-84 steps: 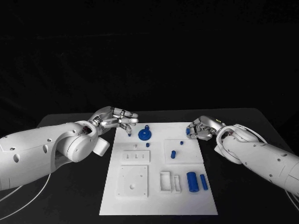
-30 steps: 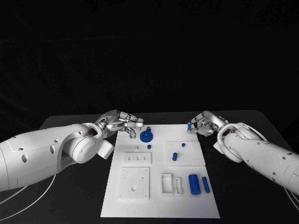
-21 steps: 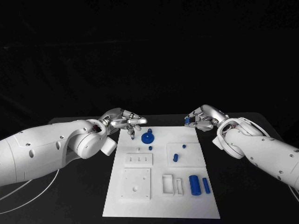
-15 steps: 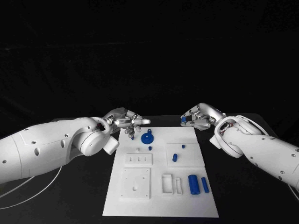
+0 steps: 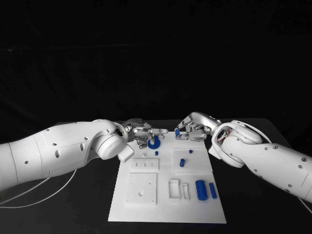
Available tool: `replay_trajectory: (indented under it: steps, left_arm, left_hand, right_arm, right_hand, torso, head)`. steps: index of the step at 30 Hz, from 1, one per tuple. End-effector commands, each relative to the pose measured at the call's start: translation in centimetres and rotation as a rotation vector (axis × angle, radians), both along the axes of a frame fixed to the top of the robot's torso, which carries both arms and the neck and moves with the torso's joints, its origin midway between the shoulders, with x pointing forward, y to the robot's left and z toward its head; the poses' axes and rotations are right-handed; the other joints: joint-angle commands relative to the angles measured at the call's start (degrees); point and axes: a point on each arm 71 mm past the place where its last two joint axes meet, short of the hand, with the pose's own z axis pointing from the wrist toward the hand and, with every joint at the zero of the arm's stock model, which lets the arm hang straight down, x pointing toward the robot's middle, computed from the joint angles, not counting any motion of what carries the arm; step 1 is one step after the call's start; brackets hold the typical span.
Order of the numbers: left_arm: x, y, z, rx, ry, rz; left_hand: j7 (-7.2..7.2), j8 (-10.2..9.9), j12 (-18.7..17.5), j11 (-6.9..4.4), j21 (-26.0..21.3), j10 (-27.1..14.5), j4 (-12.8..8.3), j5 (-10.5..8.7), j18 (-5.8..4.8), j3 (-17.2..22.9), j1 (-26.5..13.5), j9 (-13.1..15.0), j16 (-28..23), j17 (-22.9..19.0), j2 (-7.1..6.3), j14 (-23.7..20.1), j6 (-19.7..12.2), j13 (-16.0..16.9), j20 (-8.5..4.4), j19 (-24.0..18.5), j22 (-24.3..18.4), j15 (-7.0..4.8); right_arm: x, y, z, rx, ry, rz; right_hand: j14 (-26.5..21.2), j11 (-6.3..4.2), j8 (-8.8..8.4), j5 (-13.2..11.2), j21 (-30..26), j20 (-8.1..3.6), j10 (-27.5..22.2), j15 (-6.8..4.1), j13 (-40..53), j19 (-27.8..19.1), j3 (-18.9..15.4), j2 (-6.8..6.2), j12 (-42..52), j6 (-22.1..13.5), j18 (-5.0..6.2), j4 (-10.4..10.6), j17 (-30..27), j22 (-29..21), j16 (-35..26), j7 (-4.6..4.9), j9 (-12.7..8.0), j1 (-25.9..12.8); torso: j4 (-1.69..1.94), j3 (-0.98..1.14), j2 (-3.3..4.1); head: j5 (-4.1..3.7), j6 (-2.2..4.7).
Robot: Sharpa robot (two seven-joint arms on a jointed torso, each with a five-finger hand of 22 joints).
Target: Assemble the parts on the task board
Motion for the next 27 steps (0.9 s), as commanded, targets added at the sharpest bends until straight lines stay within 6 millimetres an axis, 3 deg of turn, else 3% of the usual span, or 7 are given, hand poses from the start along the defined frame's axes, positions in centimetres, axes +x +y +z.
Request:
replay_trajectory:
  steps: [1, 5, 7, 9, 11, 13, 27]
  left_arm:
    - [-0.1, -0.3, -0.5, 0.088, 0.047, -0.011]
    - [0.0, -0.9, -0.7, 0.109, 0.054, -0.001]
    - [0.0, -1.1, -0.7, 0.116, 0.053, 0.006]
    - [0.0, -1.3, -0.8, 0.119, 0.048, 0.019]
    - [0.1, -1.4, -0.8, 0.121, 0.042, 0.030]
    - [0.1, -1.4, -0.8, 0.126, 0.035, 0.038]
    - [-0.1, -2.2, -1.3, 0.188, 0.023, 0.006]
  left_hand:
    - [-0.24, 0.07, -0.51, -0.62, -0.70, 2.67, 0.43, 1.05, 0.72, 0.01, -1.34, 2.55, -0.31, 0.12, 0.06, 0.16, 1.14, 0.22, -0.32, 0.19, 0.43, -0.22]
    - [-1.12, 0.38, -1.05, -0.86, -1.94, 2.68, 1.62, 1.45, 0.49, 1.16, -3.19, 11.25, -0.86, -0.09, -1.32, 0.02, 2.07, 0.42, -0.55, 0.11, 1.03, -0.42]
    - [-1.36, 0.43, -1.10, -1.01, -2.37, 2.62, 2.50, 1.96, 0.36, 2.21, -3.68, 18.59, -0.80, 0.14, -2.62, 0.07, 1.74, 0.68, -0.69, 0.40, 2.07, -0.54]
    - [-1.57, 0.42, -1.19, -1.04, -2.77, 2.63, 2.39, 6.12, 0.34, 2.14, -3.70, 20.54, -0.95, 0.00, -2.61, -0.03, 1.73, 0.73, -0.70, 0.29, 2.19, -0.51]
    - [-1.62, 0.53, -1.60, -1.01, -3.33, 2.58, 2.10, 12.96, 0.37, 1.83, -3.46, 22.76, -1.44, -0.56, -2.76, -0.31, 1.30, 0.72, -0.69, 0.07, 2.05, -0.48]
    - [-1.48, 0.26, -2.24, -0.91, -4.02, 2.54, 1.66, 15.06, 0.44, 1.30, -3.13, 25.48, -1.73, -0.93, -2.47, -0.49, 0.52, 0.87, -0.57, -0.05, 2.10, -0.41]
    - [-1.27, 0.00, -2.88, -0.77, -5.77, 2.49, 3.54, 13.19, 0.48, 2.63, -1.94, 28.13, -1.35, -0.78, -5.29, -0.53, -0.51, 2.32, -0.43, 0.67, 4.99, -0.29]
  right_arm:
    - [-0.5, 0.8, -0.5, -0.101, 0.005, 0.019]
    - [-1.4, 1.8, -1.0, -0.153, -0.014, 0.048]
    - [-1.7, 2.3, -1.1, -0.166, -0.018, 0.060]
    - [-2.0, 2.6, -1.1, -0.176, -0.020, 0.069]
    - [-2.2, 2.9, -1.2, -0.183, -0.019, 0.077]
    - [-2.4, 3.1, -1.2, -0.188, -0.017, 0.083]
    - [-2.6, 3.5, -1.3, -0.206, -0.022, 0.052]
  right_hand:
    - [-0.09, 0.02, 0.24, 0.25, -0.12, -0.05, -0.18, -0.01, 0.08, 0.01, 0.60, -0.42, 0.17, -0.11, -0.07, -0.06, 0.04, 3.94, 0.05, 0.08, 0.10, -0.06]
    - [-0.05, 0.02, 0.25, 0.11, 0.36, -0.06, -0.01, -0.02, 0.17, 0.10, 1.03, -0.77, 0.35, -0.06, -0.08, -0.04, 0.20, 4.02, 0.20, 0.06, 0.10, -0.16]
    - [-0.04, 0.00, 0.25, 0.17, 0.47, -0.07, -0.01, -0.03, 0.18, 0.12, 1.19, -0.84, 0.36, 0.00, -0.09, -0.01, 0.25, 4.04, 0.26, 0.06, 0.10, -0.14]
    - [-0.05, -0.01, 0.25, 0.29, 0.46, -0.08, -0.03, -0.04, 0.16, 0.11, 1.30, -0.88, 0.33, 0.13, -0.09, -0.02, 0.25, 4.04, 0.24, 0.03, 0.12, -0.10]
    - [-0.05, -0.06, 0.27, 0.71, 0.50, -0.11, 0.02, -0.09, 0.15, 0.10, 1.39, -0.96, 0.33, 0.56, -0.09, -0.05, 0.24, 4.04, 0.21, -0.07, 0.16, -0.10]
    - [-0.05, -0.06, 0.27, 0.71, 0.50, -0.11, 0.02, -0.09, 0.15, 0.10, 1.39, -0.96, 0.33, 0.56, -0.09, -0.05, 0.24, 4.04, 0.21, -0.07, 0.16, -0.10]
    - [-0.02, -0.15, 0.26, 0.52, 0.93, -0.20, 0.11, -0.17, 0.22, 0.18, 1.97, -0.93, 0.41, 0.94, -0.18, 0.34, 0.39, 4.10, 0.32, -0.22, 0.18, -0.37]
  torso:
    - [-0.10, -0.02, -0.08]
    - [-0.18, 0.00, 0.11]
    - [-0.23, 0.01, 0.14]
    - [-0.17, 0.04, 0.16]
    - [-0.12, 0.04, 0.13]
    - [-0.06, 0.05, 0.10]
    - [-0.09, -0.02, 0.13]
  head:
    - [0.00, -0.13]
    - [0.02, -0.16]
    - [-0.03, -0.25]
    - [-0.05, -0.46]
    - [-0.12, -0.49]
    - [-0.21, -0.55]
    - [-0.46, -0.72]
